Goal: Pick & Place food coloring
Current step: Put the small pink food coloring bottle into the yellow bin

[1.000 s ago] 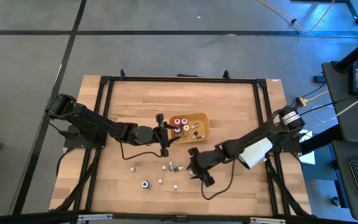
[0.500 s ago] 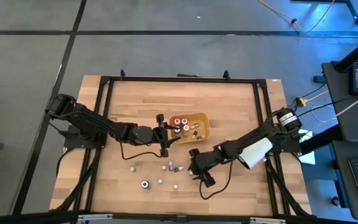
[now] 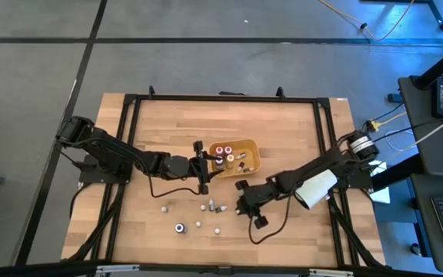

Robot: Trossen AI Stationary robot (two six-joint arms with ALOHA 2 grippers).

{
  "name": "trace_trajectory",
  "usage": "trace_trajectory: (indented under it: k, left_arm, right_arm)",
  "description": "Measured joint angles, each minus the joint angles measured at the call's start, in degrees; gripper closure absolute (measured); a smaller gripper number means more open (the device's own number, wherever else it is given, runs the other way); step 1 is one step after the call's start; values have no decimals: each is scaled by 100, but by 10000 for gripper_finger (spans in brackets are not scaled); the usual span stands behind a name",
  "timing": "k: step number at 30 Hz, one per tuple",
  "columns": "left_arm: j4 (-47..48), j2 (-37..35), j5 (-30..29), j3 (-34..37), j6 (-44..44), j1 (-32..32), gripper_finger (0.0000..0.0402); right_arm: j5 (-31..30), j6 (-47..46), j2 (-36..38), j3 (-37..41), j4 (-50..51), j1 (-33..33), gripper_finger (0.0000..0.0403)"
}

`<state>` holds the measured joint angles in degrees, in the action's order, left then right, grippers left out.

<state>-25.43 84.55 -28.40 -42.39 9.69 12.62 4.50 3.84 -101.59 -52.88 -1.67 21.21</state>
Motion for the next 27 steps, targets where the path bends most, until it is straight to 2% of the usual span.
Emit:
trace_trajectory:
  k: [3,9,11,14,19,27]
  left_arm:
    - [0,0,0,0,0,2,216]
    - [0,0,-3,0,2,2,215]
    - [3,0,-4,0,-2,0,215]
    - [4,0,-2,0,0,0,217]
    - [3,0,-2,0,-2,0,215]
    - [9,0,-2,0,-4,2,216]
  right_arm:
    - [-381,187,521,-4,462,-7,344]
    - [-2205,521,1698,-7,1374,-281,340]
    - [-2551,550,1927,-7,1620,-500,332]
    - [-2487,549,2053,-7,1771,-930,327]
    - [-1593,559,1867,281,1552,-1724,334]
    - [-1330,470,1445,813,1015,-2429,324]
